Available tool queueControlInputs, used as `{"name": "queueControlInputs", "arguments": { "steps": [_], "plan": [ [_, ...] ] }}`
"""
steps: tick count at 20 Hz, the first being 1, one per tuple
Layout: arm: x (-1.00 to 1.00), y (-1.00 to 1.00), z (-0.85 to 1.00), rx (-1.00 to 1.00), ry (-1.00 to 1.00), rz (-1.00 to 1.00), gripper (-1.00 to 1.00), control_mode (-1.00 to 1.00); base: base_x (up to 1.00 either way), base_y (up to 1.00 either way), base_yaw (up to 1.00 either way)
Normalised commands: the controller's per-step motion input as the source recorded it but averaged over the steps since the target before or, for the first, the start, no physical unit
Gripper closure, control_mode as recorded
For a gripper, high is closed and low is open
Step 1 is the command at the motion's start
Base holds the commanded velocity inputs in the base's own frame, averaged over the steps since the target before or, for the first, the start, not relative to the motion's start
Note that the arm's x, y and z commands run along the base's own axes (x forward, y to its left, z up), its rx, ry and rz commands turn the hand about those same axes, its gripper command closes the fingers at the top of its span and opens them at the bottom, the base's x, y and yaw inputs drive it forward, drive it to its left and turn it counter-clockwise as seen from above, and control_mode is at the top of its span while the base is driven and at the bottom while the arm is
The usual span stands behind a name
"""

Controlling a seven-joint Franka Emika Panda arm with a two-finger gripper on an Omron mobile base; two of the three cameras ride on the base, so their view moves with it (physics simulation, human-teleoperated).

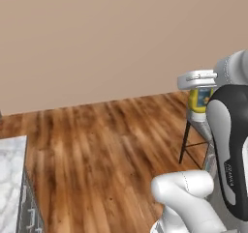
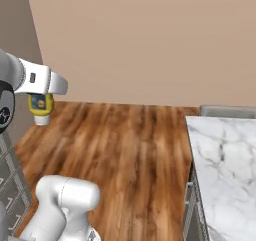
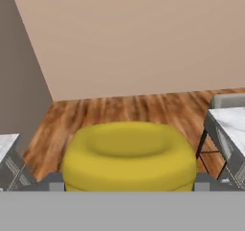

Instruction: Move the mustard and shaker from the cabinet to the dining counter.

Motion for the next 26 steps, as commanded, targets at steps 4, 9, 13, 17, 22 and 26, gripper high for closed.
{"name": "queueControlInputs", "arguments": {
  "steps": [4,9,13,17,22,26],
  "plan": [
    [0.00,0.00,0.00,0.00,0.00,0.00,1.00,1.00,1.00,0.40,-0.07],
    [0.00,0.00,0.00,0.00,0.00,0.00,1.00,1.00,1.00,0.54,-0.17],
    [0.00,0.00,0.00,0.00,0.00,0.00,1.00,1.00,1.00,0.67,-0.36],
    [0.00,0.00,0.00,0.00,0.00,0.00,1.00,1.00,1.00,0.70,-0.45],
    [0.00,0.00,0.00,0.00,0.00,0.00,1.00,1.00,0.79,0.60,-0.58],
    [0.00,0.00,0.00,0.00,0.00,0.00,1.00,1.00,0.66,0.65,-0.65]
  ]
}}
